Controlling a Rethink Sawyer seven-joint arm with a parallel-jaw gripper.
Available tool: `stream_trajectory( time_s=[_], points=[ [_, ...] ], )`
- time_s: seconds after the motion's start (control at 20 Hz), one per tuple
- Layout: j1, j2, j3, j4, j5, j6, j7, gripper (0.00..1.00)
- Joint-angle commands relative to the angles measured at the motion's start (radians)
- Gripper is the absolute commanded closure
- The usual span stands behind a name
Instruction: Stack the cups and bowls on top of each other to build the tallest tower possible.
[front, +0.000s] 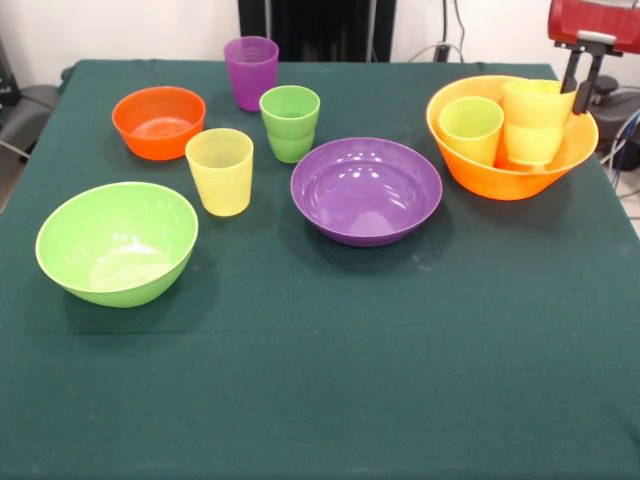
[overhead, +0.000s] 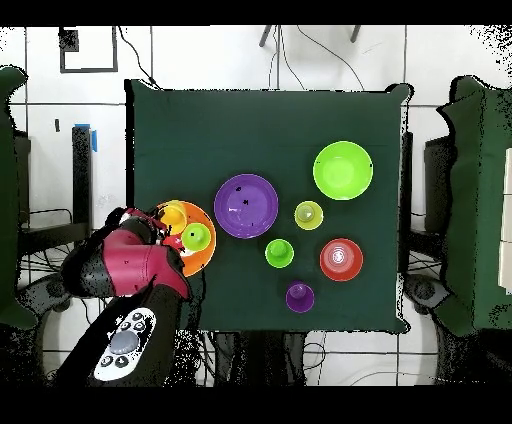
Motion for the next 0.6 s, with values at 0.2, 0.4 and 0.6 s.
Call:
stream_trajectory(
  time_s=[0.2, 0.4, 0.6],
  points=[
    [-0.022, 0.015, 0.082, 0.064, 0.011, 0.08, 0.129, 1.0],
    [-0.014, 0.023, 0.075, 0.059, 0.016, 0.087, 0.133, 1.0],
    [-0.001, 0.031, 0.063, 0.055, 0.021, 0.094, 0.138, 1.0]
  ],
)
